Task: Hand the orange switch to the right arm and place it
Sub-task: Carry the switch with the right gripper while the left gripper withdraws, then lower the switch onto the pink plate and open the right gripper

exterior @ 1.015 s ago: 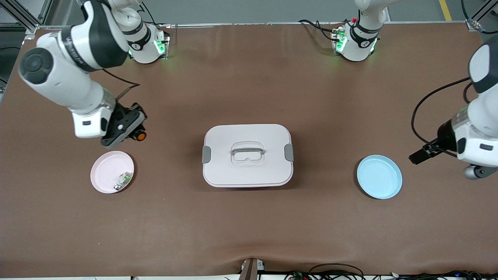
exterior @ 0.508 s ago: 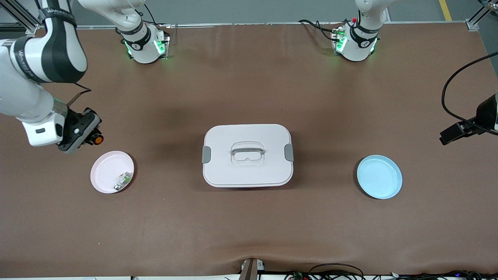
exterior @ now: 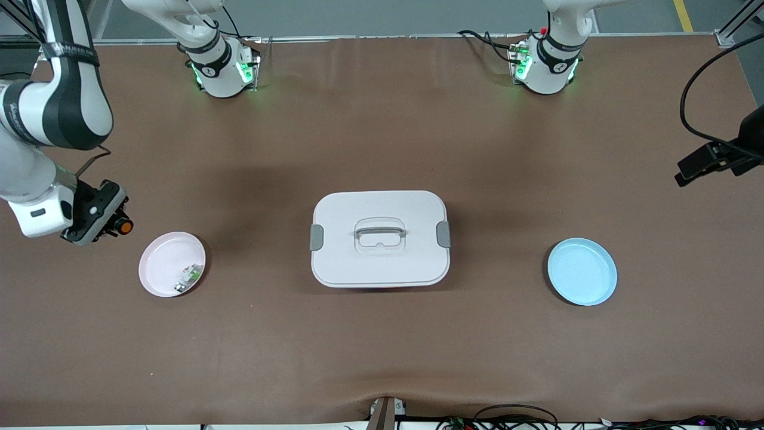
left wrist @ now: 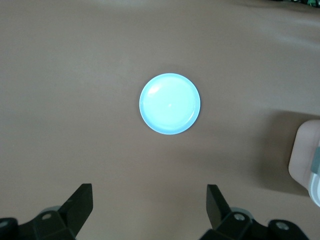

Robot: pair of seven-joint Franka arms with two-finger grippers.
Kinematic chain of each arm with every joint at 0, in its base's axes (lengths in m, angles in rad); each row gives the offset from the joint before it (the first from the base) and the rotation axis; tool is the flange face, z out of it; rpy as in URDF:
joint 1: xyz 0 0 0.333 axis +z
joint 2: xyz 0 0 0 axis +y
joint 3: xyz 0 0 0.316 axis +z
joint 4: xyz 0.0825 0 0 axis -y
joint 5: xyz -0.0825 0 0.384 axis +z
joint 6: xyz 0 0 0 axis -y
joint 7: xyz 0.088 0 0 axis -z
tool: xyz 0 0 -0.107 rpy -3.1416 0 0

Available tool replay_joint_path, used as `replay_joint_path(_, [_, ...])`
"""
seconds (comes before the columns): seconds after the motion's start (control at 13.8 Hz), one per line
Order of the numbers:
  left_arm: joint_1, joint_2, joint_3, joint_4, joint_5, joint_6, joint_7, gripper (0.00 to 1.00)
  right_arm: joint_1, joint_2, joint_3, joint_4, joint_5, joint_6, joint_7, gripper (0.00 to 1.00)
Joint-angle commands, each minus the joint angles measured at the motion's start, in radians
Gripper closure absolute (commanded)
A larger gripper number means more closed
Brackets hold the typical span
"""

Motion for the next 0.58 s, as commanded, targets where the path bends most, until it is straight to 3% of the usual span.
replay_joint_path(0.0, [-0.074,-0.104,0.059,-0.114,-0.016,0.015,0.027,0.00,-0.036,0.065,0.018,0.003,-0.017,0.057,-0.016,1.00])
replay_joint_path(0.29, [-0.202,-0.150,0.182,-0.157,-0.018,0.012,0.031,0.00,-0.062,0.151,0.020,0.004,-0.016,0.128,-0.017,1.00])
replay_joint_path(0.51, [-0.195,-0.170,0.180,-0.191,-0.018,0.015,0.029,0.00,-0.067,0.211,0.022,0.004,-0.013,0.175,-0.017,0.96])
